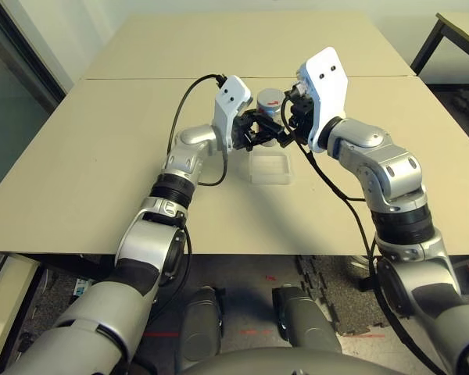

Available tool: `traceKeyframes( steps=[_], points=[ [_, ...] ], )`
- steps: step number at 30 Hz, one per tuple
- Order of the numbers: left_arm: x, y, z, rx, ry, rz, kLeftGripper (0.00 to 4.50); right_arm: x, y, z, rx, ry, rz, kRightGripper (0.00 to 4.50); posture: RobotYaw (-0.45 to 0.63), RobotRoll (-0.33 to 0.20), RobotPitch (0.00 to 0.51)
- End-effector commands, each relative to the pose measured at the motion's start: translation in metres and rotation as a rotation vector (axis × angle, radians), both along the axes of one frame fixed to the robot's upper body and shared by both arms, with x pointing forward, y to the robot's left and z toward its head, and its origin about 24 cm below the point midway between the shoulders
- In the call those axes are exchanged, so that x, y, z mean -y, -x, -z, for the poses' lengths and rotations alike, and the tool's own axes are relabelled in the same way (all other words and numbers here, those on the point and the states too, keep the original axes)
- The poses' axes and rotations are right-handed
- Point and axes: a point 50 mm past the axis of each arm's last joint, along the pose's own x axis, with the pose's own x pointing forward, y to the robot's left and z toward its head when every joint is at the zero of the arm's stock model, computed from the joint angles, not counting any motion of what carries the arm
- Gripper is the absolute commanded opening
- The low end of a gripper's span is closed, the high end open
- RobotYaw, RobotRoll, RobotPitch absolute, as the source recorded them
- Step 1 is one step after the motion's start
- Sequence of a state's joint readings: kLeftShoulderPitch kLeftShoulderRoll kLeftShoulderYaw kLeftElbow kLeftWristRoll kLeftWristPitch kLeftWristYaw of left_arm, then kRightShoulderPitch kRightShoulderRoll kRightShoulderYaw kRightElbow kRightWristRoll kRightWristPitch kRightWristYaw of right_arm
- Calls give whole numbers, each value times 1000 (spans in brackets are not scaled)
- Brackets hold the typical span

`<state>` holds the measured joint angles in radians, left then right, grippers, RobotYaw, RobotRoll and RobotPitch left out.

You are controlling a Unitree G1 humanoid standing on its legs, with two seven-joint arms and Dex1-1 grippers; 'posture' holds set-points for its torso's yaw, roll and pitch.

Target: Pour the medicine from the bottle into the box.

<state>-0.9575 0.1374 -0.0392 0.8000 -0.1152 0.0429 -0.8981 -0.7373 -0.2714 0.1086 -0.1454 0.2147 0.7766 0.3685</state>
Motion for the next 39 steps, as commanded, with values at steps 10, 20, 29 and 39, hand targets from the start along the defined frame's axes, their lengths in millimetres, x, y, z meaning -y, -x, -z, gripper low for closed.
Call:
traceKeyframes(
  steps=[10,20,29,39],
  points=[
    [-3,3,9,-27,-2,-11,2641,0,-4,-13,71,-45,12,2573,-242,0,79],
    [-11,12,-2,-7,-19,109,2641,14,7,-25,29,-30,-350,2573,-239,0,84],
    [-17,34,-21,27,-23,260,2641,43,-5,-40,-36,17,-682,2572,-167,0,112],
    [-12,52,-35,36,10,301,2641,47,-24,-47,-19,-18,-773,2572,-122,0,118]
  ],
)
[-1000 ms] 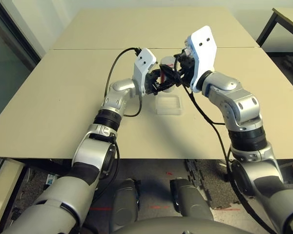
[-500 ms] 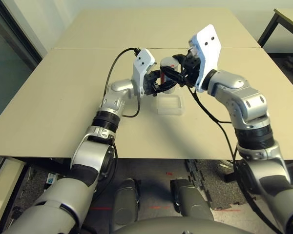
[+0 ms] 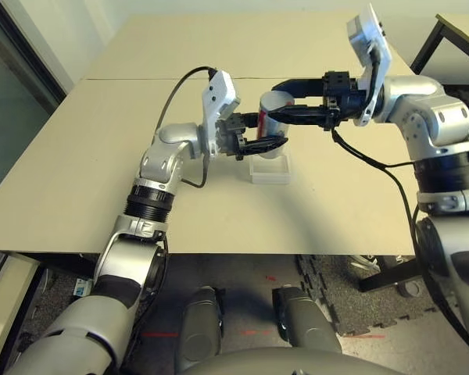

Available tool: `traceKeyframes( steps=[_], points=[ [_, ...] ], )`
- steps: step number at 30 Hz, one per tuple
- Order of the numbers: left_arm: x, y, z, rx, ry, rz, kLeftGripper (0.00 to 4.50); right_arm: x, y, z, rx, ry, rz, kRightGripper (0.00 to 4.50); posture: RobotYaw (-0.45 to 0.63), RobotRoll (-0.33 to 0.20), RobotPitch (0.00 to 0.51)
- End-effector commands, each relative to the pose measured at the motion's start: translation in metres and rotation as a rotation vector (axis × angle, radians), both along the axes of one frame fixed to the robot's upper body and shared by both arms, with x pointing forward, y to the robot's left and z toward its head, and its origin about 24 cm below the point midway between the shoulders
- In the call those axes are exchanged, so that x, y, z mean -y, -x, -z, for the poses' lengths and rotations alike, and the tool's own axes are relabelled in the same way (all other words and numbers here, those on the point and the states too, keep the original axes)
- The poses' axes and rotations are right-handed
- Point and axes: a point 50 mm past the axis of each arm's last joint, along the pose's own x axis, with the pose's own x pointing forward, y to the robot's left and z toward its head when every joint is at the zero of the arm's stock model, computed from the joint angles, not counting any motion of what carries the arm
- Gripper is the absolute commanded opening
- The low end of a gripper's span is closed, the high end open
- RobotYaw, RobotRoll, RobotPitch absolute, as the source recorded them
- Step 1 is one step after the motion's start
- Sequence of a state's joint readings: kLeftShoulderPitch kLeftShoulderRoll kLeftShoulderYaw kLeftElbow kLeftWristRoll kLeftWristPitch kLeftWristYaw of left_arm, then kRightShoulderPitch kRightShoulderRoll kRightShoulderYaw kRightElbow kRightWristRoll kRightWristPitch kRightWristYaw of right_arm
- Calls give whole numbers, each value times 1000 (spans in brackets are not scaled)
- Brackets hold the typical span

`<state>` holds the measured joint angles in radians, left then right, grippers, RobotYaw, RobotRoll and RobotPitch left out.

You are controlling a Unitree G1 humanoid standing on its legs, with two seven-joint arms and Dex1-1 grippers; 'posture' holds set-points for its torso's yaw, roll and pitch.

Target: Pour the medicine from the bottle into the box.

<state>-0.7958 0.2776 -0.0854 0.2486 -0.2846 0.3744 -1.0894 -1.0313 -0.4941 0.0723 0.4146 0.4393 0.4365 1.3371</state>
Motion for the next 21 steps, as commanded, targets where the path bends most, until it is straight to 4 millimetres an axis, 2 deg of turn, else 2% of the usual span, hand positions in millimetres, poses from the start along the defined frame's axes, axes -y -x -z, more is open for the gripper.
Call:
traceKeyframes(
  steps=[1,4,6,10,13,16,21],
  points=[
    [5,9,0,12,3,54,2641,8,-6,-3,2,-15,49,2572,-124,0,118],
    [4,9,2,8,2,46,2641,8,-5,-1,-1,5,63,2572,-128,0,118],
    [4,8,4,6,2,37,2641,8,-1,0,7,20,65,3321,-130,0,114],
    [0,3,7,3,-7,7,2641,2,25,-4,23,24,45,4500,-141,0,111],
    [-2,0,9,0,-12,0,2641,-6,39,-3,43,16,59,4500,-155,0,111],
    [-2,-2,11,-3,-21,4,2641,-14,44,-2,68,-7,108,4500,-166,0,111],
    [-1,-6,13,-1,-28,7,2641,-25,35,2,98,-45,251,4500,-186,0,105]
  ],
)
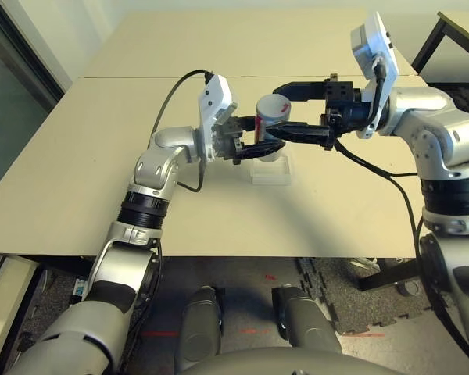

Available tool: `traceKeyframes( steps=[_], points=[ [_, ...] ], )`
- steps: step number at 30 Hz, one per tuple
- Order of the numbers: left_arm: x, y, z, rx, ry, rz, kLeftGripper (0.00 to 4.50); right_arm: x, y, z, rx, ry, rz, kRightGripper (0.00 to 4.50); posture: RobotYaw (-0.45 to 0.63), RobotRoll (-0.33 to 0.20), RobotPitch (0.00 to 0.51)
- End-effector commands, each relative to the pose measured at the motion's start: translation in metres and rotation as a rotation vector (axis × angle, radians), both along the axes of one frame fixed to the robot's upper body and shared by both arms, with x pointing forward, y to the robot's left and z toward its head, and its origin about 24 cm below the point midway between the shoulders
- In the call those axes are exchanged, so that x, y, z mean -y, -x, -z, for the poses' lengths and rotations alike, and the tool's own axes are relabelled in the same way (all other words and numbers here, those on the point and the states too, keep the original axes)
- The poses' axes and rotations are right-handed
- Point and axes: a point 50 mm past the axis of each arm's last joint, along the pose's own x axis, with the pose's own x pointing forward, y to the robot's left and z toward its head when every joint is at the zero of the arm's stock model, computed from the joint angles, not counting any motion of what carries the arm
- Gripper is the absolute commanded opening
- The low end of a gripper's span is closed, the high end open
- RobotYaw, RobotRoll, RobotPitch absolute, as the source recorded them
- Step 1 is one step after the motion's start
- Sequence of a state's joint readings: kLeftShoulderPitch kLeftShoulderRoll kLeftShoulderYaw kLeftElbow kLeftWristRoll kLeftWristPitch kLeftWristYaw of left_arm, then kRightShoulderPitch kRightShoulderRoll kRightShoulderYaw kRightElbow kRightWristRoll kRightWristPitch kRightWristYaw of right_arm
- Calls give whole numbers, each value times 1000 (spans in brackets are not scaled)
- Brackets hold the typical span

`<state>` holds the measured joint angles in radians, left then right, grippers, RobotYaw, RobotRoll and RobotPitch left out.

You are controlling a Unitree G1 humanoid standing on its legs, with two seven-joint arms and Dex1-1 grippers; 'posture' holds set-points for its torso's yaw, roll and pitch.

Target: Pour the medicine from the bottle into the box.

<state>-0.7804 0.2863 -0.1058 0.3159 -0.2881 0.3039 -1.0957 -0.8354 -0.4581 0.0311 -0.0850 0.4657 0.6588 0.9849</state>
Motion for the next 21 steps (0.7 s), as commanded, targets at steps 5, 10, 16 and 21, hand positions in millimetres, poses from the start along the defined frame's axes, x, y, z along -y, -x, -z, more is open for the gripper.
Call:
traceKeyframes(
  steps=[5,10,16,21],
  points=[
    [6,-4,-1,15,-17,22,2641,-10,-12,6,43,-12,126,4500,-190,0,98],
    [11,-3,-1,19,-10,34,2641,-15,-16,12,41,4,118,4500,-180,0,93],
    [11,-1,0,20,-7,34,2641,-13,-21,14,33,10,151,4500,-175,0,92],
    [10,0,2,15,-6,29,2641,-3,-25,17,26,12,200,4500,-176,0,94]
  ],
)
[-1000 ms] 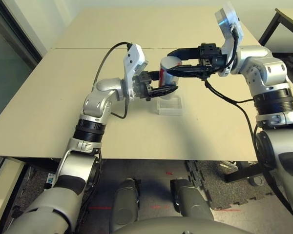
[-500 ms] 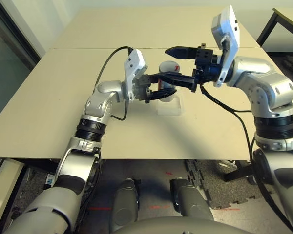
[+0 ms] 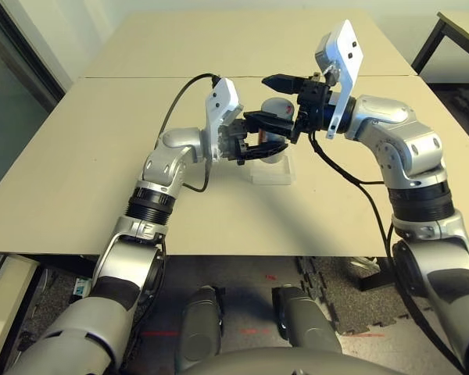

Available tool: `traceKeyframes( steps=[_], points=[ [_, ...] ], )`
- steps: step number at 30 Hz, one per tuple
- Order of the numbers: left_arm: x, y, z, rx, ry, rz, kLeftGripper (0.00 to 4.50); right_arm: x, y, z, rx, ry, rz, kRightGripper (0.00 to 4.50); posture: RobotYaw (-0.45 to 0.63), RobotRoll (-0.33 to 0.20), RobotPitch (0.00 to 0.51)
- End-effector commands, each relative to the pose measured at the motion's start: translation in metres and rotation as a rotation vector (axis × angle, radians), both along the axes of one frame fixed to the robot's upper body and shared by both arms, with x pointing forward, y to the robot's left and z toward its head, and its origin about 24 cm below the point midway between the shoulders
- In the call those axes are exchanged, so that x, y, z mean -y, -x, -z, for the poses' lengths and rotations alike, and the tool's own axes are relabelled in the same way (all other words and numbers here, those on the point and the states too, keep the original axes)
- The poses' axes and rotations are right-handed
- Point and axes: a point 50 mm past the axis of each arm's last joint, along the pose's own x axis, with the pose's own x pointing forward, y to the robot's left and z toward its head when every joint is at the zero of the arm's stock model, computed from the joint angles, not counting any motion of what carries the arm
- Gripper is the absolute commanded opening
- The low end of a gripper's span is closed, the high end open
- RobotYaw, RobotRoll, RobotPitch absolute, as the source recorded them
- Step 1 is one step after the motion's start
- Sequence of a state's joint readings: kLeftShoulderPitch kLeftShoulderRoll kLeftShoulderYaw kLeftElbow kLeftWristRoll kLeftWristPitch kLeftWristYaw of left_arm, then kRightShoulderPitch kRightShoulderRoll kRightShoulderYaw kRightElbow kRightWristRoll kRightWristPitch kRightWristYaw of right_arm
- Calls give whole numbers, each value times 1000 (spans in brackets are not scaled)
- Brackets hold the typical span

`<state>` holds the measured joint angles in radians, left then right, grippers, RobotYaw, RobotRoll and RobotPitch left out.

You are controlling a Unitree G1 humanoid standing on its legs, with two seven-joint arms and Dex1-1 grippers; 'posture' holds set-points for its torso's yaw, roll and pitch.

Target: Pour the medicine from the bottle into the box.

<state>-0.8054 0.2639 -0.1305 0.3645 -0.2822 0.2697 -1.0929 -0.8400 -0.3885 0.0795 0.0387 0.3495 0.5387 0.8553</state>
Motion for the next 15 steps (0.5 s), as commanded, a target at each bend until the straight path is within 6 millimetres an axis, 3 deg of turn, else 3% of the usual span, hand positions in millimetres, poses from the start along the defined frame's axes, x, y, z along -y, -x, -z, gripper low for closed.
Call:
traceKeyframes(
  steps=[1,15],
  points=[
    [-1,2,1,9,-3,7,2641,8,-3,-1,3,10,46,4500,-178,0,95],
    [-6,-3,2,-2,-1,-26,2641,33,8,5,-33,3,127,4500,-205,0,102]
  ],
)
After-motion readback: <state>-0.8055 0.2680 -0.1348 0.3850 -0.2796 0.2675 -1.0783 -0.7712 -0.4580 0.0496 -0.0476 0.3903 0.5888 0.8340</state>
